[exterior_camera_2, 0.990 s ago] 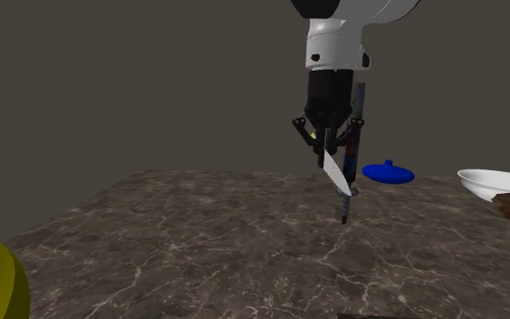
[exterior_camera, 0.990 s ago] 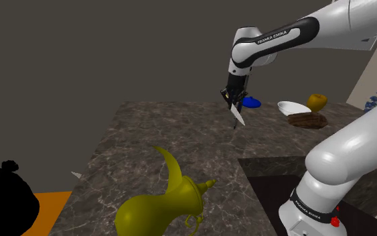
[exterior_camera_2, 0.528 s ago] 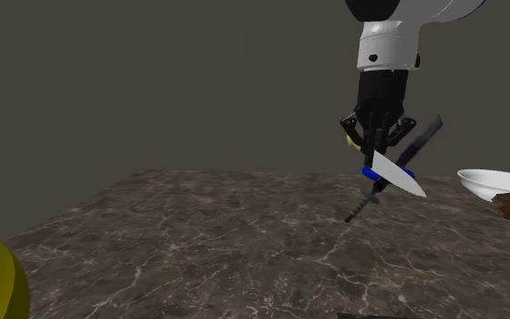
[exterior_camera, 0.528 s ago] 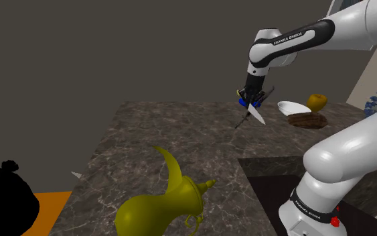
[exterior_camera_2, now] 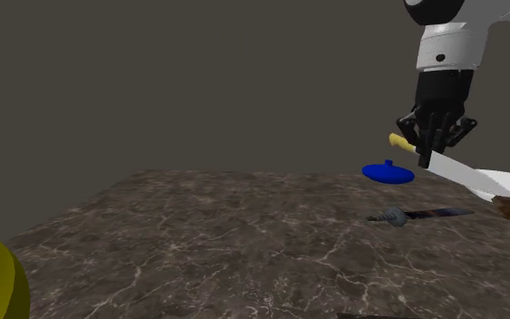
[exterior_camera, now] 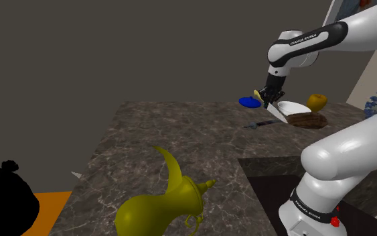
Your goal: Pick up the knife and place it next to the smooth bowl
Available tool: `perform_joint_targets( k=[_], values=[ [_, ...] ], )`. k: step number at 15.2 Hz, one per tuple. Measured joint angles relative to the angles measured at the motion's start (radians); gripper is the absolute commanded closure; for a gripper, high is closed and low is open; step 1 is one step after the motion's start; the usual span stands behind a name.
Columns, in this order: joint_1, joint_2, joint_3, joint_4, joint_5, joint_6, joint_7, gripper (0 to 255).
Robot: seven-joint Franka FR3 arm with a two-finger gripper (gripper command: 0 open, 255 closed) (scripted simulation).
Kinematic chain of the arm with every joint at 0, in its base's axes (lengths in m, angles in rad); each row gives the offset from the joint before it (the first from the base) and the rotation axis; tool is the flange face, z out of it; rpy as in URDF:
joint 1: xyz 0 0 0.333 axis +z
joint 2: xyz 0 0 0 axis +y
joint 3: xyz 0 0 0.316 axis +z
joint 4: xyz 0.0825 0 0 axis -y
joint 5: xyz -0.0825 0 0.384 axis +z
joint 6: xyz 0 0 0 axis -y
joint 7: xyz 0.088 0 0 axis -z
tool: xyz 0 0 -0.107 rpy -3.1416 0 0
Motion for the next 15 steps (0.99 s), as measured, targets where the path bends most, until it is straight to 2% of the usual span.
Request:
perform_joint_targets(
  k=[8,15],
  values=[
    [-0.083,0.028,-0.157,0.043,-0.059,-0.001,-0.205,255],
    [-0.125,0.135,-0.299,0.158,-0.061,0.004,-0.396,255]
  ],
)
